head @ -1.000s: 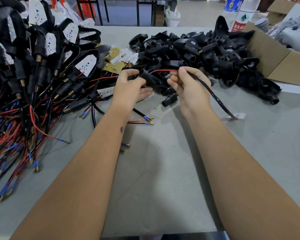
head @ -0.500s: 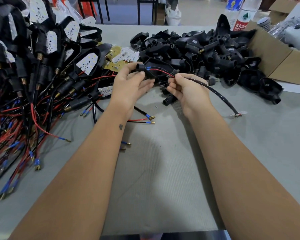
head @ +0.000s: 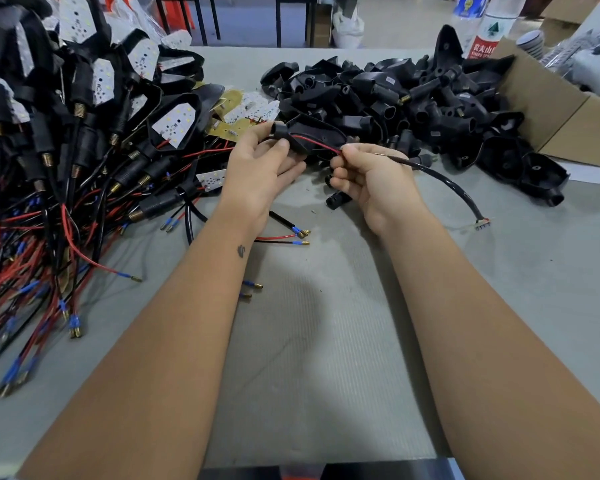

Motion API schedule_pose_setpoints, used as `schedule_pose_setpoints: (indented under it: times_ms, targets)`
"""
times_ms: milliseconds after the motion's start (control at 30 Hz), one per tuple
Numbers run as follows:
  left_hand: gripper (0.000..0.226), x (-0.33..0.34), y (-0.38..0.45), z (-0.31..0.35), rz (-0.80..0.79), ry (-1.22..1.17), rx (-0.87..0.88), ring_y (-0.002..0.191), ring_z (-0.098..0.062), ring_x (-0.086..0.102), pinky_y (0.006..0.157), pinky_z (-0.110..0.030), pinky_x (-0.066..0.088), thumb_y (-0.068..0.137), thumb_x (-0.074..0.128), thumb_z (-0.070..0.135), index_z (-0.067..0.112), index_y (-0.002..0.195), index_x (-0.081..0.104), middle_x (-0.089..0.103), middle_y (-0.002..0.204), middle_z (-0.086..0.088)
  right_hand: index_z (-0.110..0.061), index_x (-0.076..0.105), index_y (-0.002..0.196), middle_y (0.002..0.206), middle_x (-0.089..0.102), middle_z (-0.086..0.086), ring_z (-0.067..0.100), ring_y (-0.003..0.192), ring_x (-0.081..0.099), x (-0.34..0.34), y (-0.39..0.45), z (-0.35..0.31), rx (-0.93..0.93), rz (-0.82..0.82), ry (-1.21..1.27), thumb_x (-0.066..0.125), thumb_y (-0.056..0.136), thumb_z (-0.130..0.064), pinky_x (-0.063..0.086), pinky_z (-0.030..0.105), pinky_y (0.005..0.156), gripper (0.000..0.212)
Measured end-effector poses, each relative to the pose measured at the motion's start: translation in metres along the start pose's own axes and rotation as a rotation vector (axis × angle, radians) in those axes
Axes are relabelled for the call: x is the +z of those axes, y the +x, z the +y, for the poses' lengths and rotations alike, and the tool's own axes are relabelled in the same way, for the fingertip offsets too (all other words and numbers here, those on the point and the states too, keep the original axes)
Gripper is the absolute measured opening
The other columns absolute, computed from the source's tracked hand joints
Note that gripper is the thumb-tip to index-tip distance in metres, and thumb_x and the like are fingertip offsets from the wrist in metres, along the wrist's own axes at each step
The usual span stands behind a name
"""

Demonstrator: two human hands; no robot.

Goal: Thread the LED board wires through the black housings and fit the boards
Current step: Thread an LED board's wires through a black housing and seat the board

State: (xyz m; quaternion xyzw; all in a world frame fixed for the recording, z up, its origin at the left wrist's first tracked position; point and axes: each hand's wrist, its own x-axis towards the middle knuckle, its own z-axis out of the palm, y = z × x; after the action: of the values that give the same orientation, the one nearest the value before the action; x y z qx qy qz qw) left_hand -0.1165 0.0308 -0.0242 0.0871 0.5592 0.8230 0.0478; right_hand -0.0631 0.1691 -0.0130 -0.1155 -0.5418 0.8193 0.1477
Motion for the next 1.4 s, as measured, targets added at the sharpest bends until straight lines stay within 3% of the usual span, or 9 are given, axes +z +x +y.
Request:
schedule_pose_setpoints:
  times_ms: [200,367,500,633,833,967,1100,1200,1400]
  targets:
    - [0.033,0.001,-0.002,0.002,-0.044,0.013,-0.025,0.104,-0.022,0.070,0.086,-0.032,0.058,0.101,0.044,0.003,0.008,0.134,0.045,0.065,0.124,-0.011,-0.005,0.061,0.083,0.064,0.061,0.009,0.012,0.050,0.056,-0.001,-0.001,0.002,-0.064,0.034,-0.155,0.058,0.093,-0.001,0.051,0.022,0.053,0.011]
    - [0.024,0.004,-0.006,0.001,-0.041,0.076,-0.011,0.096,-0.018,0.072,0.084,-0.033,0.058,0.100,0.046,0.001,0.017,0.118,0.051,0.070,0.109,-0.004,-0.006,0.065,0.079,0.063,0.061,0.009,0.014,0.052,0.055,-0.001,-0.001,0.002,-0.121,0.060,-0.198,0.063,0.090,-0.001,0.049,0.022,0.050,0.012]
    - [0.052,0.009,-0.006,0.000,-0.032,-0.003,-0.061,0.101,-0.023,0.071,0.087,-0.036,0.058,0.098,0.051,0.003,0.019,0.144,0.031,0.065,0.121,-0.005,-0.007,0.069,0.079,0.060,0.062,0.004,0.013,0.052,0.054,0.002,-0.001,0.003,-0.143,0.035,-0.238,0.065,0.089,-0.003,0.049,0.022,0.050,0.011]
    - [0.018,0.014,-0.009,0.003,-0.086,-0.107,-0.168,0.098,-0.027,0.070,0.080,-0.032,0.059,0.100,0.052,0.014,0.008,0.116,0.056,0.071,0.106,-0.008,-0.012,0.073,0.080,0.065,0.064,0.001,0.009,0.057,0.057,0.003,-0.002,0.005,-0.181,0.006,-0.340,0.069,0.087,-0.009,0.049,0.020,0.053,0.009]
    - [0.026,0.018,-0.011,-0.002,-0.118,-0.055,-0.117,0.093,-0.022,0.070,0.089,-0.037,0.057,0.106,0.041,0.025,0.019,0.111,0.066,0.068,0.105,-0.004,-0.013,0.074,0.083,0.068,0.067,-0.001,0.007,0.059,0.059,0.003,-0.001,0.006,-0.219,-0.056,-0.371,0.070,0.086,-0.009,0.048,0.023,0.057,0.006]
    - [0.028,0.018,-0.010,-0.003,-0.048,-0.055,-0.068,0.086,-0.019,0.071,0.075,-0.028,0.057,0.107,0.037,0.025,0.018,0.105,0.064,0.067,0.105,-0.006,-0.009,0.071,0.088,0.066,0.062,0.002,0.010,0.056,0.054,0.004,-0.002,0.004,-0.171,-0.086,-0.212,0.065,0.088,-0.003,0.048,0.022,0.054,0.008]
    - [0.030,0.012,-0.007,0.001,0.118,-0.186,-0.094,0.085,-0.021,0.071,0.071,-0.027,0.058,0.107,0.034,0.030,0.019,0.102,0.062,0.065,0.120,-0.016,-0.011,0.064,0.088,0.064,0.064,0.002,0.009,0.053,0.056,0.002,0.002,0.000,-0.040,-0.023,0.162,0.061,0.092,-0.006,0.051,0.019,0.054,0.007]
    - [0.037,0.008,-0.006,0.003,0.156,-0.256,-0.104,0.090,-0.022,0.070,0.071,-0.027,0.058,0.107,0.030,0.035,0.019,0.101,0.063,0.067,0.115,-0.012,-0.008,0.061,0.085,0.063,0.066,0.003,0.008,0.053,0.059,0.000,0.004,-0.001,0.016,0.033,0.343,0.060,0.093,-0.008,0.051,0.018,0.053,0.009]
    - [0.030,0.015,-0.008,0.000,0.067,-0.148,-0.102,0.085,-0.017,0.073,0.077,-0.029,0.059,0.106,0.039,0.028,0.013,0.105,0.065,0.071,0.101,-0.007,-0.009,0.062,0.077,0.059,0.062,0.000,0.008,0.049,0.054,0.002,0.005,0.003,-0.040,0.062,0.080,0.066,0.090,-0.011,0.048,0.018,0.049,0.014]
